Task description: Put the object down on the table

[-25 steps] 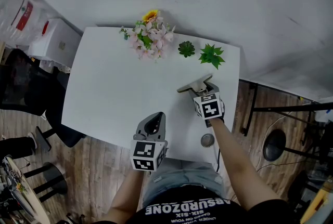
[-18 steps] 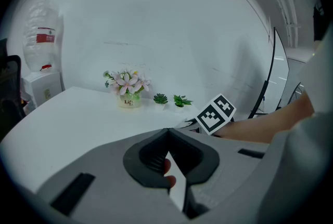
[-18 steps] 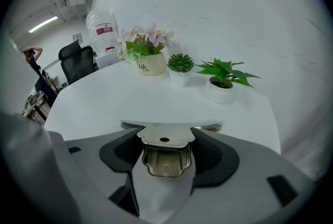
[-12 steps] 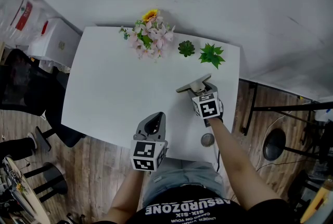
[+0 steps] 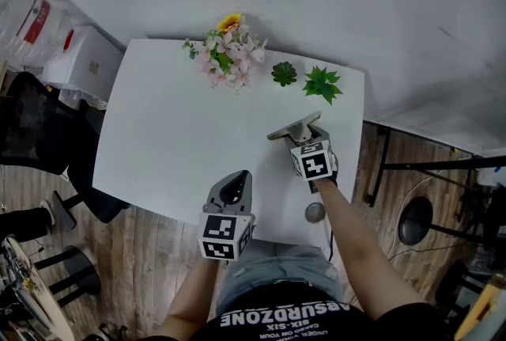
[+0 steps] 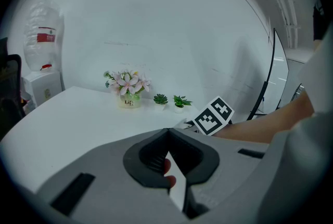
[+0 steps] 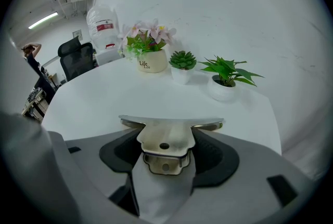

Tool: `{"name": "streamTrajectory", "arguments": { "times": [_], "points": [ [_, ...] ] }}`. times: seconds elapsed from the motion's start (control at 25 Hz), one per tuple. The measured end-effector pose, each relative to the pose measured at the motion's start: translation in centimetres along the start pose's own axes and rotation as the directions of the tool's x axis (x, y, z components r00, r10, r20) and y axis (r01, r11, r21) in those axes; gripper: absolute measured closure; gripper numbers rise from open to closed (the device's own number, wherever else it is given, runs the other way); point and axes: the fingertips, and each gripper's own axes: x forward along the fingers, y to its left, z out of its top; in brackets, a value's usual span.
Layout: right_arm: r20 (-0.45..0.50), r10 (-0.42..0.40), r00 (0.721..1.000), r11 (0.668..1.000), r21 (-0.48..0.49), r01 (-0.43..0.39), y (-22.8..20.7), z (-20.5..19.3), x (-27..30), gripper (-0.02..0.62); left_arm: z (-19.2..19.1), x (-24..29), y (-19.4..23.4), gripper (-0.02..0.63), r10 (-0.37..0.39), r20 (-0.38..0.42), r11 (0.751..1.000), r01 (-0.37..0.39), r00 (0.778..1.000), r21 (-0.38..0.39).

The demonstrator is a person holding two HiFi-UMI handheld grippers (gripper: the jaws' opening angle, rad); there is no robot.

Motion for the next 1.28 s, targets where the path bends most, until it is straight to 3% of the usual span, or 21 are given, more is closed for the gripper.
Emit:
{"name": "streamTrajectory", "arguments": {
  "times": [1.0,1.28],
  "points": [
    [-0.078,0.062,0.995,0.998,-0.007,-0.063,0.6,-0.9,-0.4,0.293,1.1,-1.5,-1.3,0.609,0.004,0.037,1.000,-0.005,0.999,0.021],
    [-0.046,0.060,0.997,0.998,0.003,-0.060,0.6,-0.2,-1.8,0.293,1.6,-2.2,-1.5,0.609,0.012,0.054,1.000,-0.013,0.998,0.024]
  ]
}}
